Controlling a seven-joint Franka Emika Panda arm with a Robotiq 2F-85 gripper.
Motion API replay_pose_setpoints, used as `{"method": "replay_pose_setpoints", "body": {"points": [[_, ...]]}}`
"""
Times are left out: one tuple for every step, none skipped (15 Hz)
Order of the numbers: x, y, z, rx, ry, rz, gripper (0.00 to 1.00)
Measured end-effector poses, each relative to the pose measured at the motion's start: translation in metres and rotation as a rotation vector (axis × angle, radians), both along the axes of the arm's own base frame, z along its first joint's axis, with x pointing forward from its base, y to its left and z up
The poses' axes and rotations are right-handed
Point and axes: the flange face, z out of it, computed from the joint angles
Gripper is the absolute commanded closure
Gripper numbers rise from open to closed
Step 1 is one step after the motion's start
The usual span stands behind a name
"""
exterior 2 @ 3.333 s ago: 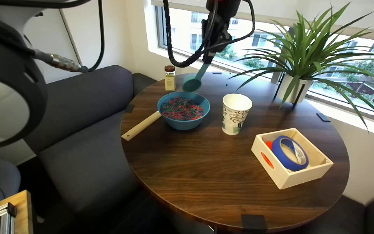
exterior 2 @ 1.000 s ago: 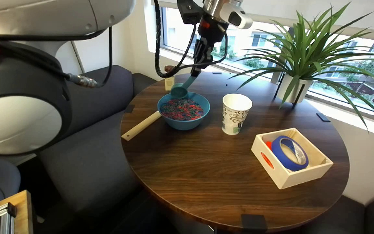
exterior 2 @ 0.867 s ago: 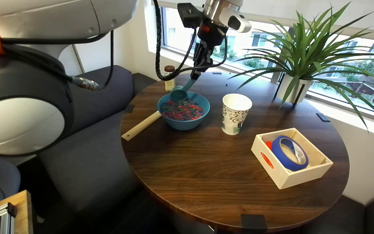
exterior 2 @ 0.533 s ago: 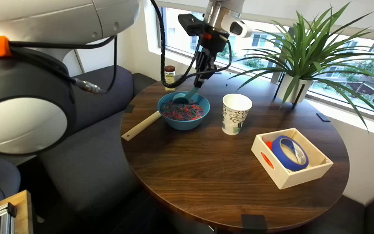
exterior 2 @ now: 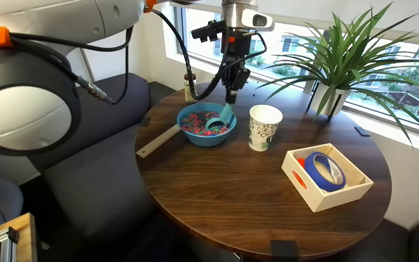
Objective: Use the blue measuring spoon to place cereal from the blue bowl into the box.
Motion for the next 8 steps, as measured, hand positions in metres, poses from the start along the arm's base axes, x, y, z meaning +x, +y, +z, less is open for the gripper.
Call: {"method": "replay_pose_setpoints", "body": {"points": [[-0.001,0.009,-0.002,-0.025,0.004,0.026,0.91],[-0.002,0.018,-0.004,-0.043,0.009,0.054,0.91],[-0.003,0.026,-0.005,-0.059,0.012,0.073,0.91],[-0.003,0.032,-0.006,-0.069,0.013,0.084,0.91],[-0.003,0.034,-0.006,-0.074,0.014,0.090,0.91],[-0.003,0.033,-0.007,-0.075,0.015,0.092,0.91],[-0.003,0.032,-0.007,-0.076,0.016,0.092,0.96],[-0.003,0.032,-0.007,-0.076,0.016,0.092,0.96]]}}
